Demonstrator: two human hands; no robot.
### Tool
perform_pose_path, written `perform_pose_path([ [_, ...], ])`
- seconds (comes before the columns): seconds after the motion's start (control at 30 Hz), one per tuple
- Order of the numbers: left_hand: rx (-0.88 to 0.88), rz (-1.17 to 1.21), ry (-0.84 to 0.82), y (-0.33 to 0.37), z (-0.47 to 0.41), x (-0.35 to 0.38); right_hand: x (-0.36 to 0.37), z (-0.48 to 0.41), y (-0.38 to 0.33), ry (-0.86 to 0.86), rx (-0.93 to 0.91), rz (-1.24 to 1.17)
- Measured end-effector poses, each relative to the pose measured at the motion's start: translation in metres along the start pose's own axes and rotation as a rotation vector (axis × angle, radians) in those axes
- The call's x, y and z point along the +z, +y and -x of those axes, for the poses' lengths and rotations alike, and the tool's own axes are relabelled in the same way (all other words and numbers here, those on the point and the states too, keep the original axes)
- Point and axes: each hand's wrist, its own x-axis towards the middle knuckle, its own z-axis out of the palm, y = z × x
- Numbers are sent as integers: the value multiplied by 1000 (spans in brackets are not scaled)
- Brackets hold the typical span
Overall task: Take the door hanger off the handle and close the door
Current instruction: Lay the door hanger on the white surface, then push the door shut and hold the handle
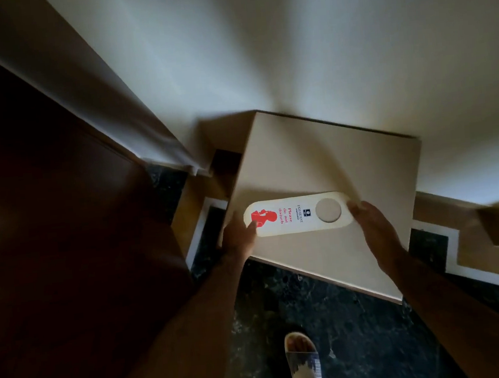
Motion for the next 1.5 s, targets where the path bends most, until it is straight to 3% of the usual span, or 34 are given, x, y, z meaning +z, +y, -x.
perform_pose_path([
  [0.13,129,-147,47,20,14,-46,-4,10,-49,81,-155,312],
  [0.27,340,-290,273,60,43,-122,-26,35,-151,163,-588,803],
  [0.4,488,-396,516,115,105,-210,-60,99,-280,328,-894,954],
  [0.5,550,-426,620,151,140,-262,-82,138,-352,354,-1009,1059],
  [0.83,748,-391,1052,269,334,-478,-199,348,-585,733,-1416,1061],
  [1.1,856,-369,1400,316,486,-593,-260,498,-687,971,-1618,913],
  [1.3,853,-397,1499,315,545,-622,-262,551,-703,984,-1703,856],
  [1.5,768,-579,1580,289,596,-639,-229,570,-704,796,-1842,748],
])
